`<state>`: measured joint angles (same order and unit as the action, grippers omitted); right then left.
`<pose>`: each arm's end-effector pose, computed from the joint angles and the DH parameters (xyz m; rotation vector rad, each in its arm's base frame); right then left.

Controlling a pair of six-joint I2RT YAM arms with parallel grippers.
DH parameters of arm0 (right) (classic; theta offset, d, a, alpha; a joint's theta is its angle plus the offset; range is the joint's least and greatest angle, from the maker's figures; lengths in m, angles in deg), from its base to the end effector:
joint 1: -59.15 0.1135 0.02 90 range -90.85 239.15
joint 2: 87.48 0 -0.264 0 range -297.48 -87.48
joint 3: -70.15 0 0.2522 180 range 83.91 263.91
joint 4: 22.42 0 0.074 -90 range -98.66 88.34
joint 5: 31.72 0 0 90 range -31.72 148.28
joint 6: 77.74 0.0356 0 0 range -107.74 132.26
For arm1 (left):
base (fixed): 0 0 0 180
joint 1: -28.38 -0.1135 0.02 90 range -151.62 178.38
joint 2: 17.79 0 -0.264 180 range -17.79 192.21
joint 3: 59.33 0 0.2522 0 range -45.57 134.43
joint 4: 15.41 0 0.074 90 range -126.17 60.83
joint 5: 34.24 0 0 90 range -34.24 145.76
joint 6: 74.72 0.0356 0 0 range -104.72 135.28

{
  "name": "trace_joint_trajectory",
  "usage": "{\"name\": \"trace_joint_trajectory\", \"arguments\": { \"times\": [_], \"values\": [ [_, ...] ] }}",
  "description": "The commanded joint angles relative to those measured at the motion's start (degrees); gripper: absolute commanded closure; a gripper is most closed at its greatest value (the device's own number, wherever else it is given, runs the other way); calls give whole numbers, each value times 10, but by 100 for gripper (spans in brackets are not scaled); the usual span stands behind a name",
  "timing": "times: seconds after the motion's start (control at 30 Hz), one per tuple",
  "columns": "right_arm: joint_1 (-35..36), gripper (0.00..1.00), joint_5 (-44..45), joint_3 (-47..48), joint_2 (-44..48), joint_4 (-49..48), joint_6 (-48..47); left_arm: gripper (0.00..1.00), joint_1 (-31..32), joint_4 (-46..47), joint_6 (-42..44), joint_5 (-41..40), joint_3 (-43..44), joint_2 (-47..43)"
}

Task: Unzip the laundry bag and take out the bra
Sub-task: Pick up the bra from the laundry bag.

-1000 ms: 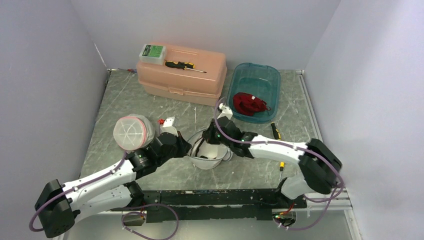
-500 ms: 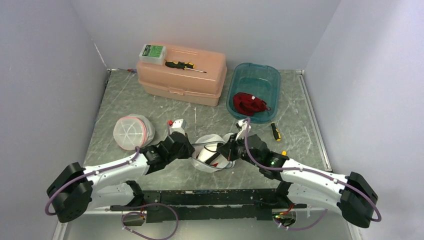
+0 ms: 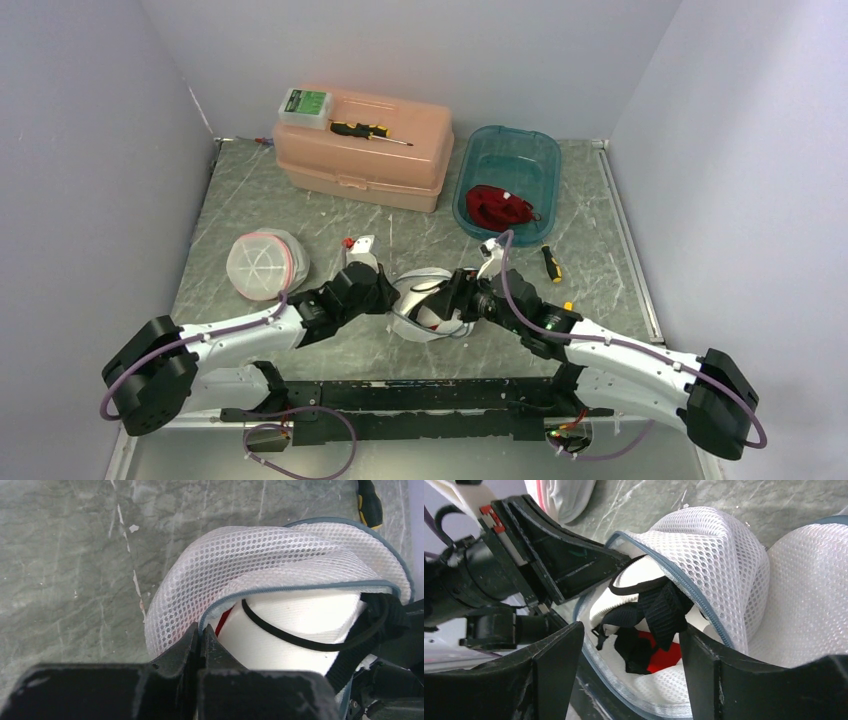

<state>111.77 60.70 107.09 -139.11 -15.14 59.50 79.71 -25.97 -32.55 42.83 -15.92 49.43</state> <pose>0.1236 0.1594 0.2155 -0.0694 2.1218 1.0675 0.1551 -0.1810 0.1937 -0.0657 2.2510 -0.7377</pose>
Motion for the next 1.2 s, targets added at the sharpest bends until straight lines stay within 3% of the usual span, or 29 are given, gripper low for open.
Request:
{"name": "trace_joint_trajectory", "arguments": {
  "times": [0.0, 0.4, 0.9, 1.0, 1.17],
  "values": [
    [-1, 26, 4, 53, -7, 36, 72, 97, 14, 35, 10, -4, 7, 0],
    [7, 24, 39, 129, -111, 140, 178, 97, 64, 32, 13, -51, 20, 20],
    [38, 31, 69, 168, -199, 145, 171, 97, 103, 44, 19, -77, 24, 26],
    [40, 41, 72, 167, -203, 141, 164, 97, 110, 40, 20, -81, 26, 26],
    [41, 77, 88, 157, -171, 151, 143, 97, 118, 23, 17, -96, 25, 10]
  ]
}}
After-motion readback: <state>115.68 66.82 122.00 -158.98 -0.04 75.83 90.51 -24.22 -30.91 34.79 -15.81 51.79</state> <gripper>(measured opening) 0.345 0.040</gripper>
